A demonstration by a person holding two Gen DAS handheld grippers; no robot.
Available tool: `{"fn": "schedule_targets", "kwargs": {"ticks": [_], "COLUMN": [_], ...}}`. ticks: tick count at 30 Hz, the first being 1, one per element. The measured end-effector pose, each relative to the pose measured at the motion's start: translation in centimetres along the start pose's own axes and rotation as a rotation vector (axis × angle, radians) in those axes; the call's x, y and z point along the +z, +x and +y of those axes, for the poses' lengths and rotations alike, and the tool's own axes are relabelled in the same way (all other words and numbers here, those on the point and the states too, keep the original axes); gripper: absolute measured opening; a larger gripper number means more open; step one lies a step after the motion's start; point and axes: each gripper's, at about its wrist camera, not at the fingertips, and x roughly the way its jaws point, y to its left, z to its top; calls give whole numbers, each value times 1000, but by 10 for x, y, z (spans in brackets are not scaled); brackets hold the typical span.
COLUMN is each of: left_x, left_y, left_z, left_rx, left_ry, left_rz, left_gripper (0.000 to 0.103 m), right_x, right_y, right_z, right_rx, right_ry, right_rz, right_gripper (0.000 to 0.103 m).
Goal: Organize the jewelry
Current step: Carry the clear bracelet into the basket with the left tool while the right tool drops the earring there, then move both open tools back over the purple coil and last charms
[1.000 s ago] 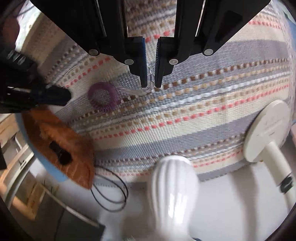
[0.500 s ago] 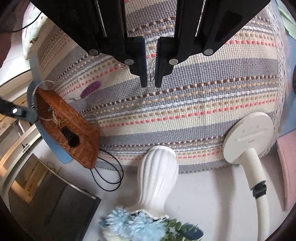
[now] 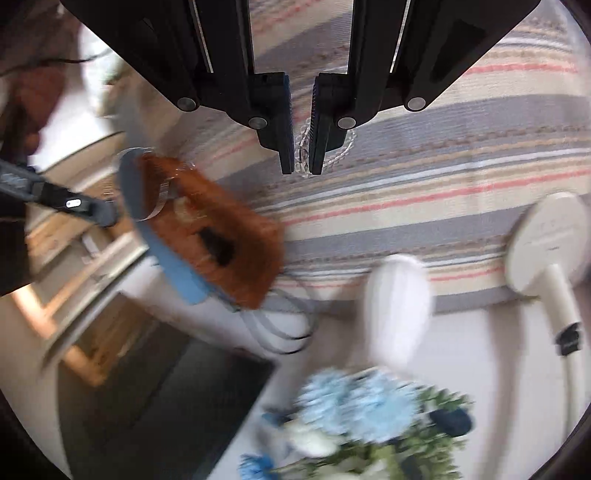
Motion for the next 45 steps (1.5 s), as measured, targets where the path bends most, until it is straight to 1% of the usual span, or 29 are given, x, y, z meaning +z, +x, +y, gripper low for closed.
{"fn": "schedule_targets", "kwargs": {"ticks": [2,5,8,12,15,17,19,23,26,30,33,34,35,36,37,38,40,43,45], "left_x": [9,24,39,67,83,91,98,98,93,93,93,92,93,94,96,97,100,105,108], "left_y": [-1,2,12,42,73,94,126,184,207,210,205,203,201,196,192,185,169,136,113], "left_z": [-10,-33,-58,-91,-105,-108,-102,-80,-64,-57,-63,-65,-68,-70,-71,-72,-78,-84,-85], "left_rx": [-47,-97,-134,-189,-225,-227,-213,-138,-90,-54,-33,-29,-32,-36,-31,-22,-19,-56,-68], "left_ry": [18,69,124,194,195,187,155,97,66,62,99,109,118,123,127,136,154,166,171], "left_rz": [-6,-17,-22,-16,3,20,59,155,190,188,193,196,202,200,192,176,145,101,63], "left_gripper": [7,7,7,8,8,8,8,8,8,8,8,8,14,19,32,44,46,46,46], "right_x": [2,5,10,15,19,22,24,32,36,35,31,30,29,29,31,33,40,53,60], "right_y": [-9,-20,-27,-31,-26,-20,-11,12,33,69,87,89,88,87,83,78,64,37,17], "right_z": [-11,-33,-57,-96,-116,-126,-132,-133,-131,-142,-160,-167,-173,-177,-180,-182,-180,-169,-158], "right_rx": [-14,-36,-80,-149,-171,-171,-161,-118,-84,-78,-102,-102,-100,-96,-94,-97,-114,-142,-135], "right_ry": [11,45,73,129,156,170,175,159,140,155,194,214,230,240,245,245,231,184,161], "right_rz": [-20,-45,-60,-69,-64,-58,-48,-15,16,79,124,136,139,138,136,129,106,48,1], "right_gripper": [11,11,11,11,11,11,11,11,11,11,11,11,12,13,13,14,19,29,31]}}
